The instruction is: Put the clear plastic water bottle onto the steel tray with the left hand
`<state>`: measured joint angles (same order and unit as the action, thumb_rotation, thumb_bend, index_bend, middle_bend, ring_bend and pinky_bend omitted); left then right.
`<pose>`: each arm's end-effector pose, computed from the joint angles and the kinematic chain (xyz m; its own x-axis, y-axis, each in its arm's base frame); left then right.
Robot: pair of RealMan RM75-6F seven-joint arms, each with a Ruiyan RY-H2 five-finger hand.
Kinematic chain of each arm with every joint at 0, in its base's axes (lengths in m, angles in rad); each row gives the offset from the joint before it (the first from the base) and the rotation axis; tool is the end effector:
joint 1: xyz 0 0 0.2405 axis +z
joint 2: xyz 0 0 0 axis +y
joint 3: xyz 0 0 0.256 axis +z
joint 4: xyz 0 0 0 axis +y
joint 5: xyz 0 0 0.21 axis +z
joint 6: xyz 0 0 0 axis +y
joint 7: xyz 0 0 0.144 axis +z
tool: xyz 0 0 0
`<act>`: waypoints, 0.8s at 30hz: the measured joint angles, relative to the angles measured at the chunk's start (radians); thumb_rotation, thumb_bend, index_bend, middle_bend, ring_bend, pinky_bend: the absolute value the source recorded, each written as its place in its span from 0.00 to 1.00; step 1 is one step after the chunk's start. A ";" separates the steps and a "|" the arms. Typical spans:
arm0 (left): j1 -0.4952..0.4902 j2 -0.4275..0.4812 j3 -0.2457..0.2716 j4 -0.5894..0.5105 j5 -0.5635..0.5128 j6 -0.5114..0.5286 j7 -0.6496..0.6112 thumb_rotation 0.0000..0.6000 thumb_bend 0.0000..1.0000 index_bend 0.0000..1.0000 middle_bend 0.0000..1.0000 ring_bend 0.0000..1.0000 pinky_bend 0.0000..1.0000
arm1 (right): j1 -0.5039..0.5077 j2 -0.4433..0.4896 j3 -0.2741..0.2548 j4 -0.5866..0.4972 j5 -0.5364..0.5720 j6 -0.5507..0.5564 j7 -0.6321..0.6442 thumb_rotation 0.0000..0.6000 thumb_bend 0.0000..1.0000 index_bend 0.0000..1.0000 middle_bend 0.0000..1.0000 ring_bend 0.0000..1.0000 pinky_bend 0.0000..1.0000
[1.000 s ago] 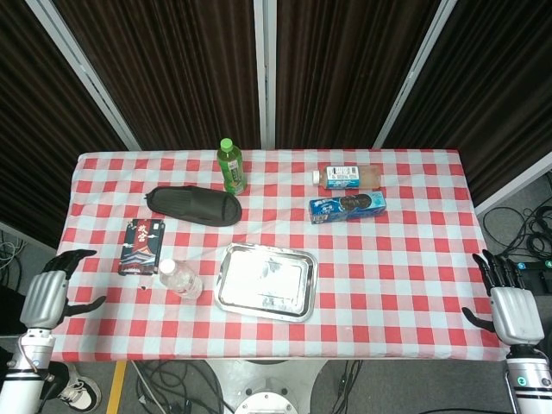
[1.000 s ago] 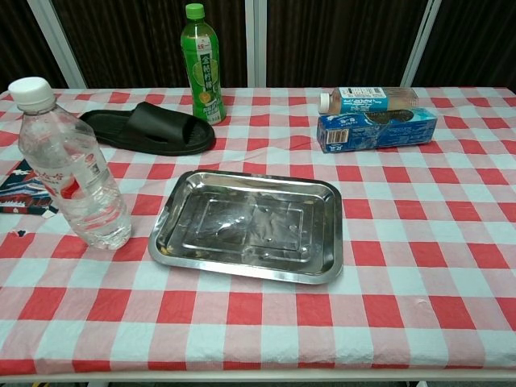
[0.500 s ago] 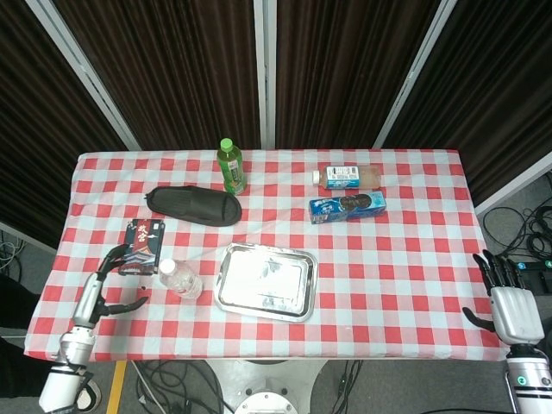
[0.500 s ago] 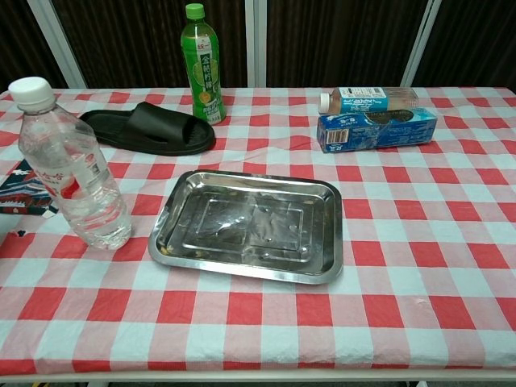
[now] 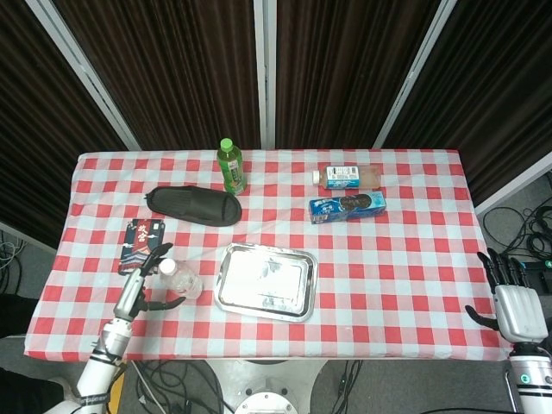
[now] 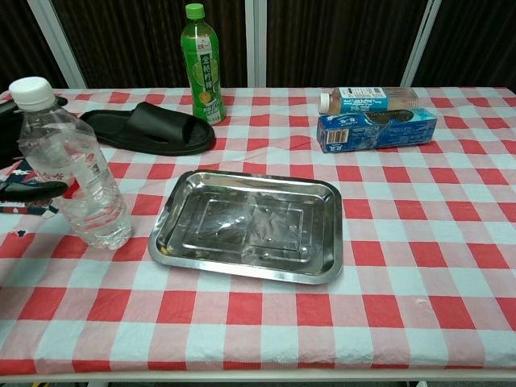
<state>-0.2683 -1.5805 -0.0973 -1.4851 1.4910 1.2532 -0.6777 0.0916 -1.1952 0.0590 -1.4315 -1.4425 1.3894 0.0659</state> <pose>-0.2336 0.2305 -0.0009 -0.5351 0.2660 0.8018 0.8293 -0.0157 0.5587 -0.3513 -0.1868 0.1460 0.4180 -0.0739 0.9054 -0.9043 0.0610 0.4224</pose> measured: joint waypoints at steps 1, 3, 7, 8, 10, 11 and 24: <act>-0.009 -0.008 -0.005 0.004 -0.003 -0.008 0.003 1.00 0.00 0.16 0.20 0.14 0.19 | 0.000 0.001 0.000 0.000 0.000 0.000 0.002 1.00 0.10 0.00 0.00 0.00 0.00; -0.028 -0.023 -0.015 0.012 -0.012 -0.027 0.005 1.00 0.00 0.16 0.20 0.14 0.19 | -0.001 0.002 0.000 0.000 -0.001 0.002 0.003 1.00 0.10 0.00 0.00 0.00 0.00; -0.057 -0.040 -0.028 0.017 -0.023 -0.054 0.008 1.00 0.00 0.17 0.23 0.14 0.19 | 0.000 0.002 0.001 0.002 0.003 -0.002 0.005 1.00 0.10 0.00 0.00 0.00 0.00; -0.063 -0.042 -0.030 0.017 -0.025 -0.059 0.010 1.00 0.00 0.18 0.25 0.15 0.19 | 0.000 0.002 0.001 0.003 0.003 -0.002 0.006 1.00 0.10 0.00 0.00 0.00 0.00; -0.071 -0.045 -0.039 0.022 -0.036 -0.066 0.013 1.00 0.00 0.24 0.32 0.19 0.22 | -0.001 0.003 0.001 0.004 0.004 -0.003 0.010 1.00 0.10 0.00 0.00 0.00 0.00; -0.075 -0.047 -0.043 0.024 -0.041 -0.070 0.014 1.00 0.01 0.28 0.35 0.21 0.24 | 0.000 0.003 0.001 0.005 0.003 -0.003 0.010 1.00 0.10 0.00 0.00 0.00 0.00; -0.025 0.007 -0.006 -0.010 -0.043 -0.006 -0.007 1.00 0.16 0.62 0.67 0.49 0.48 | 0.002 0.003 0.003 0.002 0.008 -0.009 0.008 1.00 0.10 0.00 0.00 0.00 0.00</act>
<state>-0.2937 -1.5732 -0.1033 -1.4946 1.4484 1.2474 -0.6846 0.0937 -1.1921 0.0618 -1.4297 -1.4344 1.3802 0.0742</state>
